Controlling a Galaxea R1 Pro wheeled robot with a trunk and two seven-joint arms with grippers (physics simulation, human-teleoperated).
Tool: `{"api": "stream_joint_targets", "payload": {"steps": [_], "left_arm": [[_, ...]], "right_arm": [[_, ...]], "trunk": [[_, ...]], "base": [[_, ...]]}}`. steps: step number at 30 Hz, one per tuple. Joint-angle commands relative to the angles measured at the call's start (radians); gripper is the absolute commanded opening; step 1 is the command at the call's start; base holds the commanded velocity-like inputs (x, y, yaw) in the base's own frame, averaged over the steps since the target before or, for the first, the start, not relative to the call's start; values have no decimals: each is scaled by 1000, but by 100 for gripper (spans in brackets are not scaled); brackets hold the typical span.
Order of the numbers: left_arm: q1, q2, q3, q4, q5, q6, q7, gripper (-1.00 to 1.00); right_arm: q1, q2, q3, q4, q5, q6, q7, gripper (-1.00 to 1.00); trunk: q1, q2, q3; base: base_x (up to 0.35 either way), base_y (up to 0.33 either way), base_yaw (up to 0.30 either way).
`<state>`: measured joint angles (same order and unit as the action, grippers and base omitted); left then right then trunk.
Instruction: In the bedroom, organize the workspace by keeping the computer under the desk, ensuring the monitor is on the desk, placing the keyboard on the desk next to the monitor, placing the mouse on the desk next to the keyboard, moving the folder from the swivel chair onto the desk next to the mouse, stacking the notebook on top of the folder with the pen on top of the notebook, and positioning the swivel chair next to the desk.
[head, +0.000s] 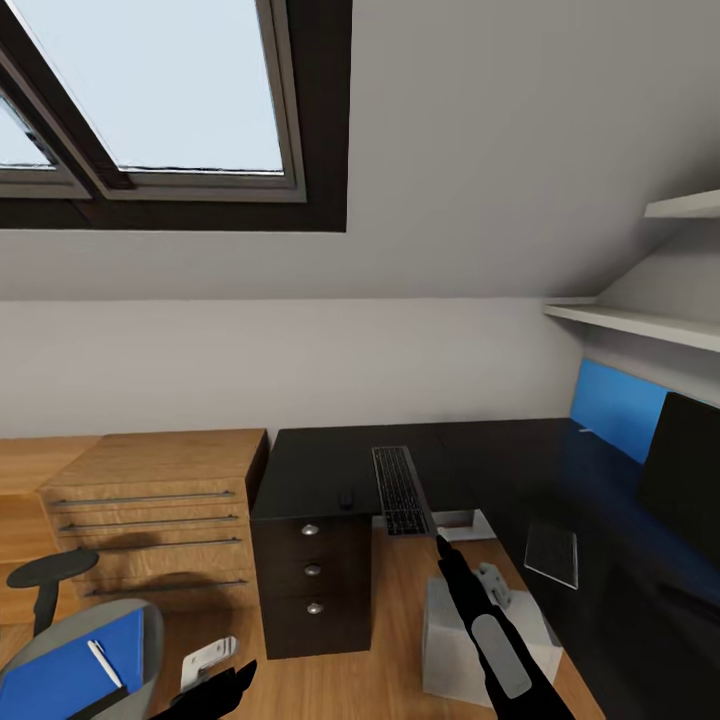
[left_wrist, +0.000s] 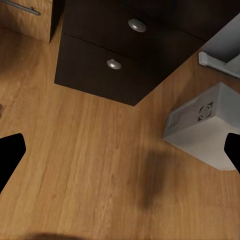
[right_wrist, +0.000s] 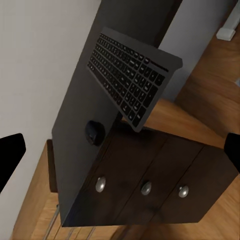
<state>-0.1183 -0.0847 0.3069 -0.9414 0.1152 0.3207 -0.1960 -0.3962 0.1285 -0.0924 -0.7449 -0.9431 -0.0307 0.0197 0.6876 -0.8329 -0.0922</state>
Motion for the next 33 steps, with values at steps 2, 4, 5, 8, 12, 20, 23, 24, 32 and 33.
{"api": "stream_joint_targets", "payload": {"steps": [2, 4, 5, 8, 12, 20, 23, 24, 32, 33], "left_arm": [[-1, -1, 4, -1, 10, 8, -5, 100], [-1, -1, 5, -1, 10, 8, -5, 100], [-1, -1, 5, -1, 10, 8, -5, 100], [-1, -1, 6, -1, 11, 8, -5, 100], [-1, -1, 6, -1, 11, 8, -5, 100], [-1, -1, 7, -1, 12, 7, -5, 100], [-1, -1, 7, -1, 12, 7, -5, 100], [-1, -1, 7, -1, 12, 7, -5, 100], [-1, -1, 8, 0, 12, 6, -5, 100], [-1, -1, 8, 0, 12, 6, -5, 100]], "right_arm": [[-1, 2, 0, 0, -8, -5, 6, 100], [0, 3, -1, 0, -7, -6, 21, 100], [0, 2, -2, -1, -7, -7, 42, 100], [0, 2, -2, 1, -6, -7, 105, 100], [0, 3, -3, 5, -9, -2, 180, 100], [0, 2, -4, 11, -11, 1, 203, 100], [0, 2, -4, 11, -12, 1, 203, 100], [0, 1, -4, 12, -11, 1, 204, 100], [0, -1, -6, 12, -15, 7, 203, 100], [0, -1, -7, 12, -15, 10, 203, 100]], "trunk": [[8, -16, -8], [16, -30, -14], [20, -37, -17], [31, -58, -27], [46, -86, -39], [77, -142, -64], [89, -163, -74], [92, -170, -77], [123, -226, -102], [127, -233, -105]], "base": [[0, 0, 0], [0, 0, 0], [0, 0, 0], [0, 0, 0], [0, 0, 0], [0, 0, 0], [0, 0, 0], [0, 0, 0], [0, 0, 0], [0, 0, 0]]}}
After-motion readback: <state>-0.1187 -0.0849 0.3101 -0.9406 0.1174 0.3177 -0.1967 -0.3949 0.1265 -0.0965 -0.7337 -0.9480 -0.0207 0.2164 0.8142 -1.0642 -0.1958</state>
